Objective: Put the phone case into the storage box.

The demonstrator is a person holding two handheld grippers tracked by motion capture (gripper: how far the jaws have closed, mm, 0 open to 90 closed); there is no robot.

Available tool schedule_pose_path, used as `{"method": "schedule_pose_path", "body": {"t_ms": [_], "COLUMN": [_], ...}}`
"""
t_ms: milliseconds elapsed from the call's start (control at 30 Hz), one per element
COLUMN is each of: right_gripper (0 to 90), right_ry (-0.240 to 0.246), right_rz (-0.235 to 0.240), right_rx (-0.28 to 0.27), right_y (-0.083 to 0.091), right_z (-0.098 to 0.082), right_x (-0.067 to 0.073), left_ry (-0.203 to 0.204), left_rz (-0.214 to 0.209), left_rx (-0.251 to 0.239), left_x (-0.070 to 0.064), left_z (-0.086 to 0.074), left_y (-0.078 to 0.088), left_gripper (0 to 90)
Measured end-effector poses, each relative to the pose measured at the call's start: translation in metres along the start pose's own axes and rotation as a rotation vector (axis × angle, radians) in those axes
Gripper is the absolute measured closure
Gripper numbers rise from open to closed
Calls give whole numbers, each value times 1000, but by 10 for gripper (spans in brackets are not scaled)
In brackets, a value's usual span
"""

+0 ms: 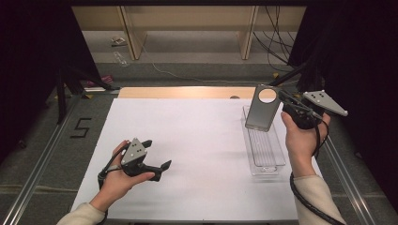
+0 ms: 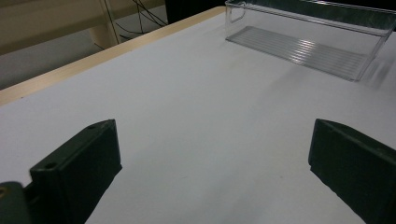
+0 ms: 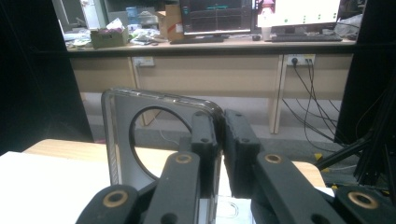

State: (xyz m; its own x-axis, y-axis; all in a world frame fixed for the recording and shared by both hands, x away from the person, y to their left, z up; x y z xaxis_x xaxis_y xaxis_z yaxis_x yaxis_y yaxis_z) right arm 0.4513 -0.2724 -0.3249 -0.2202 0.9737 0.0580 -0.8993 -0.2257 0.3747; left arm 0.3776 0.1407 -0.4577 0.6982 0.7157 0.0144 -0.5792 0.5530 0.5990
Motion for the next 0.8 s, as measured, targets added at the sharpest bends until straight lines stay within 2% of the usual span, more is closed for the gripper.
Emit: {"method": "schedule_pose_path", "body": {"t_ms": [800], "right_gripper": [837], "right_ry": [-12], "right_rz": [-20], "right_rx": [-5], "right_y": [1], "right_z": [0], "right_x": [-9], "left_ry": [3], "left_rz": [-1], "left_rx": [0], "left_x": [0], "left_z": [0], "left_y": [0], "left_gripper": [17]}}
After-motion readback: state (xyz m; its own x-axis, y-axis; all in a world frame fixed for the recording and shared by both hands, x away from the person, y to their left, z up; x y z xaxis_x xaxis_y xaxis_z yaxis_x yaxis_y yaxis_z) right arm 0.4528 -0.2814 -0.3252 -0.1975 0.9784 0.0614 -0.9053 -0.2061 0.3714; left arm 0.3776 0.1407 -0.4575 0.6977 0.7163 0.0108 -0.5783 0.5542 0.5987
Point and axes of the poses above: each handheld gripper's, and its own axes: y roughly backward along the jaws, z roughly out of its top, x roughly to its left, the point moved 5 cm from there along -y, roughly forward along the jaws, and after that the axes turned 13 degrees about x, right-handed, at the moved point
